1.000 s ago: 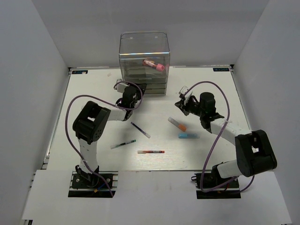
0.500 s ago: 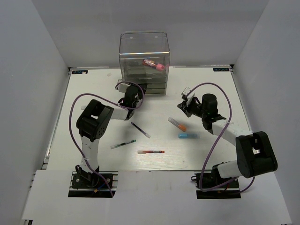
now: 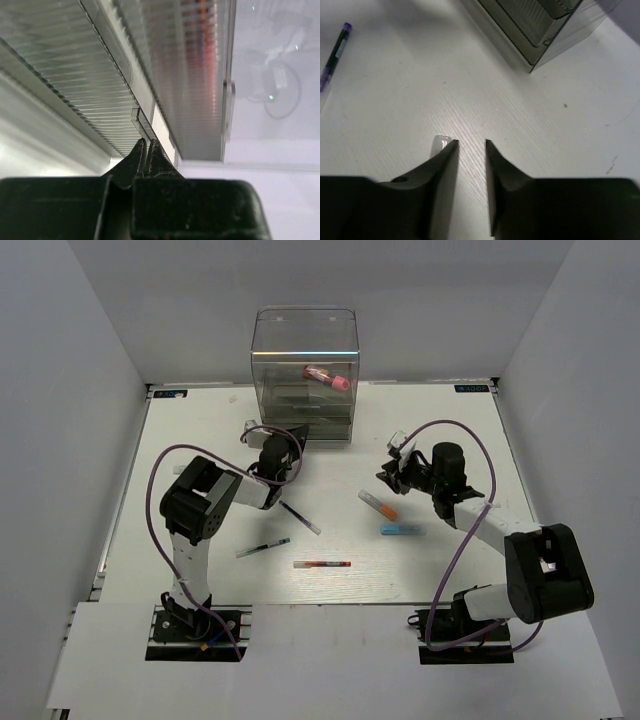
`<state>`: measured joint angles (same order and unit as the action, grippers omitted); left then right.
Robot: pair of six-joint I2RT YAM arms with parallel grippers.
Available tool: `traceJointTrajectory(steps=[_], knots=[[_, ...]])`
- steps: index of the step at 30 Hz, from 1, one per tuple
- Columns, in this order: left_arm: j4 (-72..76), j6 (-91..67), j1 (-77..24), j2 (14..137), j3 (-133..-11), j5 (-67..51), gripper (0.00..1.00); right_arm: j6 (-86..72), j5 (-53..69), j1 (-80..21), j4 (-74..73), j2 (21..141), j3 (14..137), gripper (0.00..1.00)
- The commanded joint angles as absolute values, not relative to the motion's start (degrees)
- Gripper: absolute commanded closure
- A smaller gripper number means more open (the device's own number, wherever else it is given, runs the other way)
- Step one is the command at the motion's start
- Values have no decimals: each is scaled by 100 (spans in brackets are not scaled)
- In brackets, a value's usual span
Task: Sort the stationery into containers
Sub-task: Open the drawer in the storage box.
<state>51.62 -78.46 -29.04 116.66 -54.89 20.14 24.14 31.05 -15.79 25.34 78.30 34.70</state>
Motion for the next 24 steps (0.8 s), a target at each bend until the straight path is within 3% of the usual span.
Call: traceJointTrajectory(steps=[1,10,13,17,24], knots=[[5247,-7559,-2988,11172,-5011,1847,100,2470,3453,-1564,2259,7673,3480,61],[4554,-7559,-3173,10380,-4245,1661,98,2487,3639,-1573,1688,7804,3630,40],[4324,-7559,-3173,10327,-4297,1661,76,2487,3656,-1573,1451,7927,3744,35],[3895,-7559,-3173,10187,-4421,1608,57,2557,3464,-1591,1161,8103,3989,35],[2190,-7375,-3173,9328,-4430,1477,45,2768,3261,-1652,187,8727,4621,39]])
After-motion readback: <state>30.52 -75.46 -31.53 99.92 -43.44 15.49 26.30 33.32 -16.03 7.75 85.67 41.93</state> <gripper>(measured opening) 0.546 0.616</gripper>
